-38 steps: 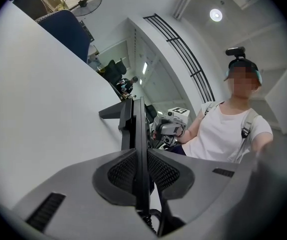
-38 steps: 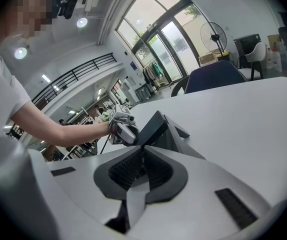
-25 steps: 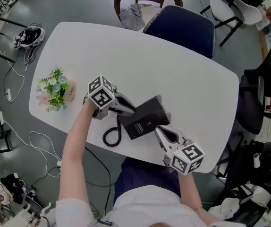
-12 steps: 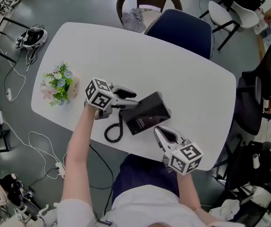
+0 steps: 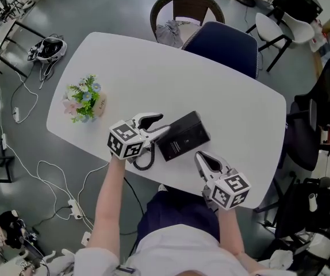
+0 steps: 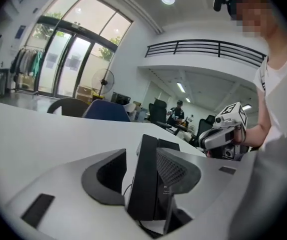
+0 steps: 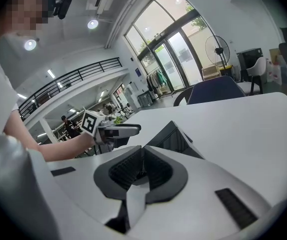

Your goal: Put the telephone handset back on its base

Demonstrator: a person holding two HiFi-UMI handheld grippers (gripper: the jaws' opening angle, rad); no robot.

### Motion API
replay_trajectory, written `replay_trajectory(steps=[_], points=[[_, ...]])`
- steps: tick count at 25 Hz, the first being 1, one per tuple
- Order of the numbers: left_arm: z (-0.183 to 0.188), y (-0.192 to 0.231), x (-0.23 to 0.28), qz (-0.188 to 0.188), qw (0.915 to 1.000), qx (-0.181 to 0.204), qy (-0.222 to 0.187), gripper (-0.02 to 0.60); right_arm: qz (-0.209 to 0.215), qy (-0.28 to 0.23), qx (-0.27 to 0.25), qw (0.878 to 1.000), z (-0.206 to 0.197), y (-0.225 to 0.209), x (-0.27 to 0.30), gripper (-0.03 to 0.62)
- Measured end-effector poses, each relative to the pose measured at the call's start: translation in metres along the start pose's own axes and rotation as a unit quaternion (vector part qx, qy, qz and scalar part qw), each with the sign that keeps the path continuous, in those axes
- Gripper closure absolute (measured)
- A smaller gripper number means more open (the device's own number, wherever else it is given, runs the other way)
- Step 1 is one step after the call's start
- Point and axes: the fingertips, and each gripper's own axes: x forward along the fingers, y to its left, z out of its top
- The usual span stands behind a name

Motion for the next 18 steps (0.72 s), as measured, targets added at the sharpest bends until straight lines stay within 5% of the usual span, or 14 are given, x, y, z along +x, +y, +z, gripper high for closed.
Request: replay_trajectory(steps=[4,11,18], points=[[-0.009,-0.016,-0.023,0.061,0.9980,0.003,-0.016,0.385,-0.006,-0.014,-0.011,1.000,0.001,0.005,-0.010,0.551],[-0.018,-0.073,-0.056,0.088,0.9950,0.022,-0.043,0.390,-0.010,-0.041,-0.033,0.999,-0.005,0.023,-0.028,0.551],[-0.012,-0.115,-0.087,0.117,0.9863,0.018,-0.116,0.434,-0.018,-0.074,-0.055,0.996,-0.002,0.050,-0.049,0.551]])
